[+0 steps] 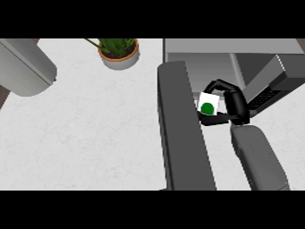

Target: Pick up the milk, place it into the microwave and close the microwave

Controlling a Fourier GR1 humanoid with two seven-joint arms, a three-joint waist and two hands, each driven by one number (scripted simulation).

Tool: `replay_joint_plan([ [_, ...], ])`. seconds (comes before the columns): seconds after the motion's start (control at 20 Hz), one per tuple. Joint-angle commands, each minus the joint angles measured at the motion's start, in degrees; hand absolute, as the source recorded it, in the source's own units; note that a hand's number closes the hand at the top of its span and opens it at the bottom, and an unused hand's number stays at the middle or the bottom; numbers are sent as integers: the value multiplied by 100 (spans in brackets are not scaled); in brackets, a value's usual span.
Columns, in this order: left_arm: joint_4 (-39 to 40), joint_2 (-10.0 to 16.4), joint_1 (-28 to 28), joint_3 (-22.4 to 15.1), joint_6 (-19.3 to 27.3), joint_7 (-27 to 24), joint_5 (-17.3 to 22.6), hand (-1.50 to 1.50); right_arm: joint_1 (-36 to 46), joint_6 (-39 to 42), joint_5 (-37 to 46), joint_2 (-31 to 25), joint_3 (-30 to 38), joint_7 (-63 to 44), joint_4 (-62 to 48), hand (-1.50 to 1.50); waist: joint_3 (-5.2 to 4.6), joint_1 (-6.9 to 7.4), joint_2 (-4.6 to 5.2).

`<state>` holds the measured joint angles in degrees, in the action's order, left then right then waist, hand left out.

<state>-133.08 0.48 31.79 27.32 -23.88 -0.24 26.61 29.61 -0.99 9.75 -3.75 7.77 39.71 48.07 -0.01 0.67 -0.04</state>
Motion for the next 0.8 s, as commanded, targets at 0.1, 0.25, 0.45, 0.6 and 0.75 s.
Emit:
replay_joint_plan([
  [0.1, 188, 24, 106, 273, -313, -141, 300, -150, 1007, -704, 543, -275, 6, -464, -821, 150, 1, 106, 26],
  [0.25, -143, 29, 121, 228, -159, 132, 324, -150, 1689, -1208, 752, -141, 54, -505, -1507, 150, 7, 171, 54],
  [0.45, 288, 38, -299, 200, -205, -89, -13, -150, 2212, -1535, 926, -287, 176, -437, -2367, 150, 6, 185, 89],
  [0.6, 55, 118, -228, 112, -236, 189, 232, -150, 2559, -1932, 1038, -343, 263, -429, -2834, 150, 11, 310, 128],
  [0.75, 201, 100, -365, 104, -273, 50, 28, -150, 2765, -2057, 1050, -512, 372, -332, -3186, 150, 13, 359, 161],
])
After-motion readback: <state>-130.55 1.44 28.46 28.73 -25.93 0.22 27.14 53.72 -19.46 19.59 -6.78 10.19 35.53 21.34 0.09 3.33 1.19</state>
